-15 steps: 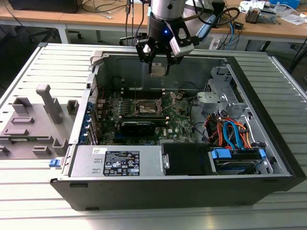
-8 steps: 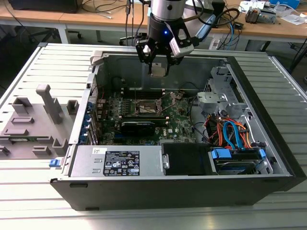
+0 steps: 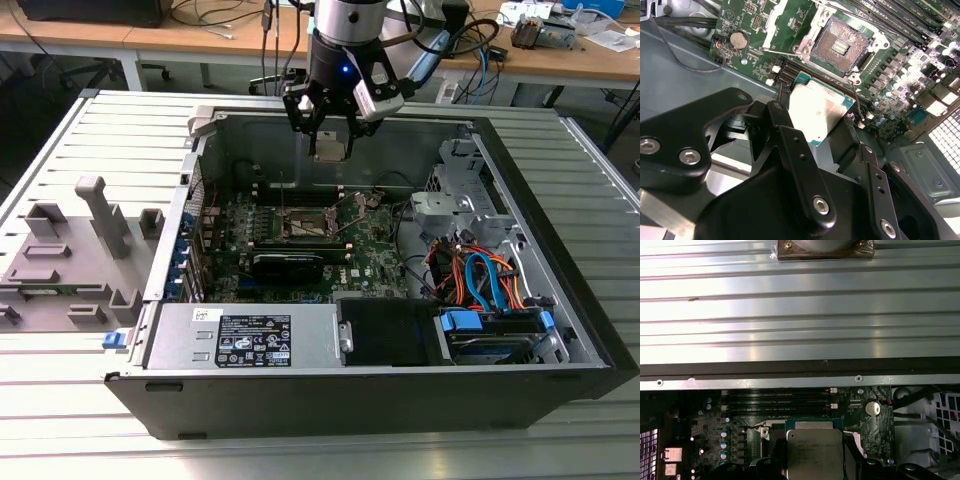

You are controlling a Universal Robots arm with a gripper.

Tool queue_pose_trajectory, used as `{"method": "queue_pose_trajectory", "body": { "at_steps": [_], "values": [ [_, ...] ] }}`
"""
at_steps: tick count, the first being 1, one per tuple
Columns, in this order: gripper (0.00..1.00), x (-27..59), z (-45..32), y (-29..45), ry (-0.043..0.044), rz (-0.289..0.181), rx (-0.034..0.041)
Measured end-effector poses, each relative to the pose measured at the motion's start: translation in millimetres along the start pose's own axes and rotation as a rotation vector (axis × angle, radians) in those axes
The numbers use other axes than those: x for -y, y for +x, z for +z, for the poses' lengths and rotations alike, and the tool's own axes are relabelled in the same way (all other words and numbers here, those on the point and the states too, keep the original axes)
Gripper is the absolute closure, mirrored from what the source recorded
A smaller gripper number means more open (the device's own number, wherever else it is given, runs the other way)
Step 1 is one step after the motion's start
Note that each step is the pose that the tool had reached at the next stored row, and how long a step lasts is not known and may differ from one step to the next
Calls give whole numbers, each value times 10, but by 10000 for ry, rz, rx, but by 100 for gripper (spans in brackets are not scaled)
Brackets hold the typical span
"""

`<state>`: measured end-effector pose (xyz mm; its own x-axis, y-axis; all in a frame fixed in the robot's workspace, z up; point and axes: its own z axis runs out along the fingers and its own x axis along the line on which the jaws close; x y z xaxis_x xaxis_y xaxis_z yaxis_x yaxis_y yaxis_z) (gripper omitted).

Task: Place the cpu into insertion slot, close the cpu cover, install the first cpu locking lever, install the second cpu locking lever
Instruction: 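Place the cpu into insertion slot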

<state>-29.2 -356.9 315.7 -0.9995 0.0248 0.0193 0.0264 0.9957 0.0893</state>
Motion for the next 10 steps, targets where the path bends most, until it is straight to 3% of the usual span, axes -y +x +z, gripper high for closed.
{"method": "queue_pose_trajectory", "body": {
  "at_steps": [10],
  "values": [
    [45,4,29,-1,0,0,0]
  ]
}}
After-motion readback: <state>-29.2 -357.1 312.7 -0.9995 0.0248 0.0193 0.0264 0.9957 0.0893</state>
